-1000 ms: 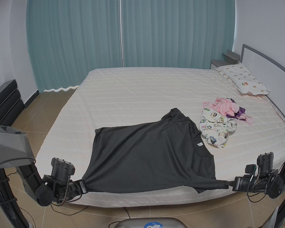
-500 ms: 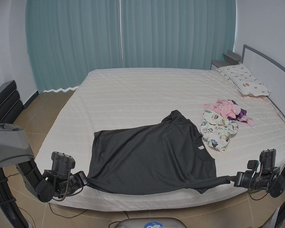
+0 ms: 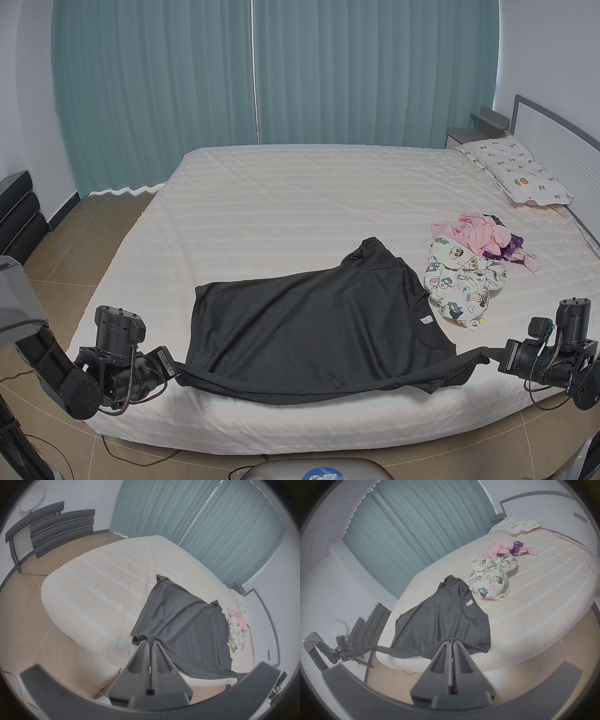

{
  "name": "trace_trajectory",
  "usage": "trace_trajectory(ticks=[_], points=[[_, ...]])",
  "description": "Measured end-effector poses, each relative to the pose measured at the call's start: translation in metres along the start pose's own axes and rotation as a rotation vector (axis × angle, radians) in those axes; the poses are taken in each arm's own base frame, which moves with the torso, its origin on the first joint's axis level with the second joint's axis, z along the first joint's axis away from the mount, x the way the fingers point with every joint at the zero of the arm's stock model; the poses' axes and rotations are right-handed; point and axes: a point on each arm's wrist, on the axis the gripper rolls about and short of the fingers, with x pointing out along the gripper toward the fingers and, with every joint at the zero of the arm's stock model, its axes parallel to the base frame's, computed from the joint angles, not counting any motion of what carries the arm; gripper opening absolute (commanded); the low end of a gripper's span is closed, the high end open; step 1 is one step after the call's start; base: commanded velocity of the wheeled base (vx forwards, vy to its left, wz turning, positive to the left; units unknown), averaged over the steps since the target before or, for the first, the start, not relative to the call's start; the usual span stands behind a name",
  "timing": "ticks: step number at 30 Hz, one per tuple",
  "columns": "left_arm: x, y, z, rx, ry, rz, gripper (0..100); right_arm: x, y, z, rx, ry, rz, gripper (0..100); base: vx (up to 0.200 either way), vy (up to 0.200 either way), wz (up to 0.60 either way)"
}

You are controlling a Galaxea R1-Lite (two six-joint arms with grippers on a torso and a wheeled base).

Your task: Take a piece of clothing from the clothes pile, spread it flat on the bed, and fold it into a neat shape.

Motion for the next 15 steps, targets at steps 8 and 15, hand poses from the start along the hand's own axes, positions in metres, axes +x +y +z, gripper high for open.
trace_trajectory(ticks=[8, 15], points=[[-0.009, -0.005, 0.009, -0.042, -0.038, -0.035, 0, -0.006, 0.007, 0.009, -0.011, -0.048, 0.047, 0, 0.025, 0.0, 0.0], [-0.018, -0.007, 0.009, -0.038, -0.044, -0.049, 0, -0.008, 0.009, 0.013, -0.016, -0.067, 0.054, 0, 0.143, 0.0, 0.0]])
